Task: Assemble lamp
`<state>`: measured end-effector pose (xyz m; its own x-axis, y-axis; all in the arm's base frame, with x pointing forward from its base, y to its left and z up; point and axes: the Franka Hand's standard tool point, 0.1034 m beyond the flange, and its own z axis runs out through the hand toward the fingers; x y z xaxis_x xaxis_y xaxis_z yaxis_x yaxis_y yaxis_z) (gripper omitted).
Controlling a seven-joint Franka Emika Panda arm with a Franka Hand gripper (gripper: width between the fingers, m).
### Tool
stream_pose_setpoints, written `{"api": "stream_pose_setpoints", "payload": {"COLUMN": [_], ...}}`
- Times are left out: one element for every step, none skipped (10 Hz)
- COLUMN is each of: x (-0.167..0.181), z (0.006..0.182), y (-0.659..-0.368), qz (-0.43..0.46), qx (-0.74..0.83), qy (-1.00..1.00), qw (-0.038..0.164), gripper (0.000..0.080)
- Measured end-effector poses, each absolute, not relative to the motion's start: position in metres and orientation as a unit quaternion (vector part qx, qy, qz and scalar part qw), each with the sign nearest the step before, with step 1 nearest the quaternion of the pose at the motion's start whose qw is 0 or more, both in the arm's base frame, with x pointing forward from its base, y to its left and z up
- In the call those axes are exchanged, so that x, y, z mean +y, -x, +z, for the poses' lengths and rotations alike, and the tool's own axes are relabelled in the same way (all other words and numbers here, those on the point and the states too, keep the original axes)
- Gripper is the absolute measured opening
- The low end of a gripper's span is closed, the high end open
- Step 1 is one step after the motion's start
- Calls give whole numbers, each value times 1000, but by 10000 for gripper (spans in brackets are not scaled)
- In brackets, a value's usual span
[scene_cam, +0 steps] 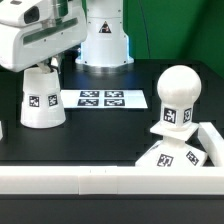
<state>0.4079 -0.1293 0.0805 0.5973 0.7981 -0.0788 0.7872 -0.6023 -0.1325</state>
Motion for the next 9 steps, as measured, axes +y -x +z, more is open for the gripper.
{"api": "stream_pose_setpoints", "payload": {"x": [-127,-123,-112,-91,-68,-47,-24,-3,11], "z": [81,82,85,93,105,116,129,143,156], "y": [-409,-410,-414,-418,-423,-430,-441,-456,-467], "qz": [65,69,76,90,104,114,122,123,132], "qx": [-446,-445,-436,-414,-402,-384,-363,-351,-330], "qy": [891,892,895,904,908,914,921,926,933], "qw": [42,45,49,57,61,62,64,60,58], "gripper": [43,43,43,43,44,44,45,45,45]}}
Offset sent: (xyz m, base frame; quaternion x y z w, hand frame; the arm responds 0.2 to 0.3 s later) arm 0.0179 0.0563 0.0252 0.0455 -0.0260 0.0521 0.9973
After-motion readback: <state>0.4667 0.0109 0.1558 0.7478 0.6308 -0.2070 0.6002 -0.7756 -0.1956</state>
